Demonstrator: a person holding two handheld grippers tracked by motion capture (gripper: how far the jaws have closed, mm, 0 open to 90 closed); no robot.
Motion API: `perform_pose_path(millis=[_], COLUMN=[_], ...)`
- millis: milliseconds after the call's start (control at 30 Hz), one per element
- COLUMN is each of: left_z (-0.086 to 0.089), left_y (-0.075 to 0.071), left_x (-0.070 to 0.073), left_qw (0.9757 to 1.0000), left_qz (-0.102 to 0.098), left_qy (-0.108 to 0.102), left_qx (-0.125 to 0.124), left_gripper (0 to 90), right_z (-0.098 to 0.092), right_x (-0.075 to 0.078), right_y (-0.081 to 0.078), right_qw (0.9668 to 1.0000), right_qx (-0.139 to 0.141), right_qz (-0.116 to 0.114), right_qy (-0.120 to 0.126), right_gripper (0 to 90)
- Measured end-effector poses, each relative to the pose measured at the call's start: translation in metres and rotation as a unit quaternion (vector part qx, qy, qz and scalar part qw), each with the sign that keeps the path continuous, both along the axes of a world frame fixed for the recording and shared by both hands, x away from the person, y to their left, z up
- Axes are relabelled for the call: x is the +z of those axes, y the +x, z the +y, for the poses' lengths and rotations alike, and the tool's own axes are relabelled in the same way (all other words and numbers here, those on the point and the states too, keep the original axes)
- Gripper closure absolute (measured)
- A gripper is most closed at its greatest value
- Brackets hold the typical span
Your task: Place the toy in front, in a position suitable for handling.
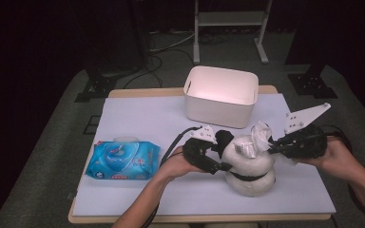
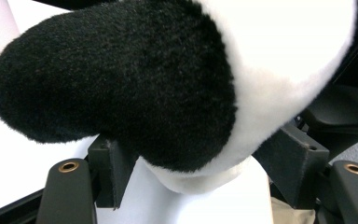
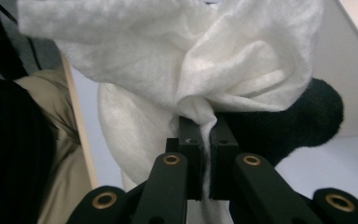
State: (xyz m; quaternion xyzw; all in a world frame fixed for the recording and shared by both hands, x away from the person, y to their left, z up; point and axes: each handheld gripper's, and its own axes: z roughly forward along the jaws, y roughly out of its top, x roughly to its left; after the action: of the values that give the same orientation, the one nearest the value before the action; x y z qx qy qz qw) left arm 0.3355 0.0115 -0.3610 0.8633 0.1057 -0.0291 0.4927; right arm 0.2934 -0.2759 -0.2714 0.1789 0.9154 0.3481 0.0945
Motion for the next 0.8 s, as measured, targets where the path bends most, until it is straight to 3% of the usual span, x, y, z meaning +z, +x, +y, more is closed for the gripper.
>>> perform_pose_path(millis=[433, 600, 800], left_z=[0.023, 0.04, 0.048], left_y=[-0.004, -0.006, -0.009], left_x=[0.02, 0.034, 0.036], left_qw=[0.9996, 0.999, 0.9991], left_qz=[-0.022, -0.034, -0.034], left_qy=[-0.001, 0.011, 0.013], left_qx=[0.018, 0.027, 0.023], left_gripper=[34.8, 34.9, 34.8], right_z=[0.007, 0.018, 0.025], right_x=[-0.003, -0.011, -0.014], right_y=[0.006, 0.013, 0.015], right_qw=[0.9994, 0.9987, 0.9977], right_qx=[0.01, 0.022, 0.036], right_qz=[0.003, 0.018, 0.031], right_qy=[0.033, 0.043, 0.048], right_gripper=[86.1, 86.2, 86.1])
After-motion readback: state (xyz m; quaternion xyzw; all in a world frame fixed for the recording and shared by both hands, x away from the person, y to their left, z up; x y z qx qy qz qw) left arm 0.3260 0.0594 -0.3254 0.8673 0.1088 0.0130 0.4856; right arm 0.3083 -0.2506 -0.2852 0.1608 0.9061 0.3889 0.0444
